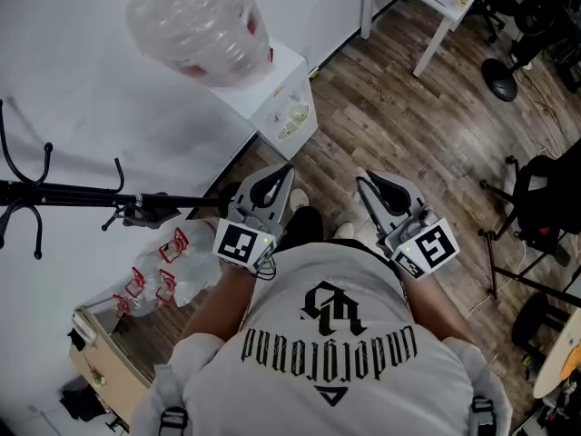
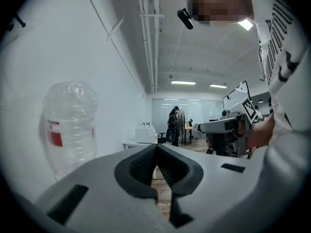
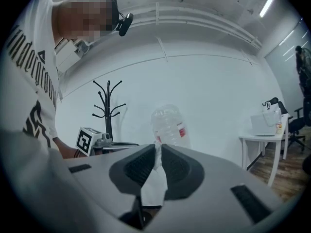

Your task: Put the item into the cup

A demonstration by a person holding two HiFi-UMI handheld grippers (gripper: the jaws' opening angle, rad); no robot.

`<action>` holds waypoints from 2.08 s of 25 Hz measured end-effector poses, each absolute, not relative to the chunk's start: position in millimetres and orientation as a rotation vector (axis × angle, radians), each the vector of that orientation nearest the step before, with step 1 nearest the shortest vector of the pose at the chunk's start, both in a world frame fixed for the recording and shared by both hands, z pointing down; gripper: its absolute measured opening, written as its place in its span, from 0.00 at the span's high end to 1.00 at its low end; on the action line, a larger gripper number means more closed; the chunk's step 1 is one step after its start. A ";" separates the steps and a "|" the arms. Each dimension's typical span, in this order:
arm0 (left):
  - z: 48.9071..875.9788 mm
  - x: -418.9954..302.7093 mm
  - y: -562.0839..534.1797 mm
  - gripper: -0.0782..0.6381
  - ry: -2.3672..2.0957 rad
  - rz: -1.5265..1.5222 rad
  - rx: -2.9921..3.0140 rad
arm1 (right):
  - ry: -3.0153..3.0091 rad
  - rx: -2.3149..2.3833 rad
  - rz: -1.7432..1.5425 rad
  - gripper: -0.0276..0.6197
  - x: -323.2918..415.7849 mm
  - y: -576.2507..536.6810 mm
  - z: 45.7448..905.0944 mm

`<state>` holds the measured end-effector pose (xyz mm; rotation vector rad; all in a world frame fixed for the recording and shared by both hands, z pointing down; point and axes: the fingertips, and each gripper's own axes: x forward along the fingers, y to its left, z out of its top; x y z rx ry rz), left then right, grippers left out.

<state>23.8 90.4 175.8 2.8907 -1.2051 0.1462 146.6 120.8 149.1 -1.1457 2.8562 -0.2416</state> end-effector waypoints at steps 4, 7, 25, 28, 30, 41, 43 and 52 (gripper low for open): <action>186.1 16.0 72.5 0.88 -1.221 0.167 2.871 | 2.881 -1.139 -0.277 0.88 139.0 100.7 159.3; 193.7 6.8 56.0 0.88 -1.227 0.173 2.859 | 2.901 -1.146 -0.296 0.88 130.8 83.3 169.1; 342.5 -43.2 -53.7 0.88 -1.111 0.359 2.696 | 3.088 -1.227 -0.548 0.88 74.1 -53.1 347.4; 378.0 -48.8 -73.6 0.88 -1.101 0.396 2.671 | 3.100 -1.265 -0.611 0.88 64.6 -77.7 390.6; 403.3 -51.0 -89.3 0.88 -1.099 0.406 2.648 | 3.117 -1.278 -0.641 0.88 57.6 -95.3 421.0; 518.8 -54.1 -150.9 0.88 -1.104 0.474 2.587 | 3.186 -1.312 -0.782 0.87 17.0 -180.0 569.2; 532.5 -52.7 -158.7 0.88 -1.096 0.464 2.585 | 3.195 -1.325 -0.803 0.87 9.8 -192.5 594.0; 585.8 -50.9 -172.3 0.88 -1.084 0.527 2.561 | 3.272 -1.365 -0.909 0.87 -13.7 -233.6 703.2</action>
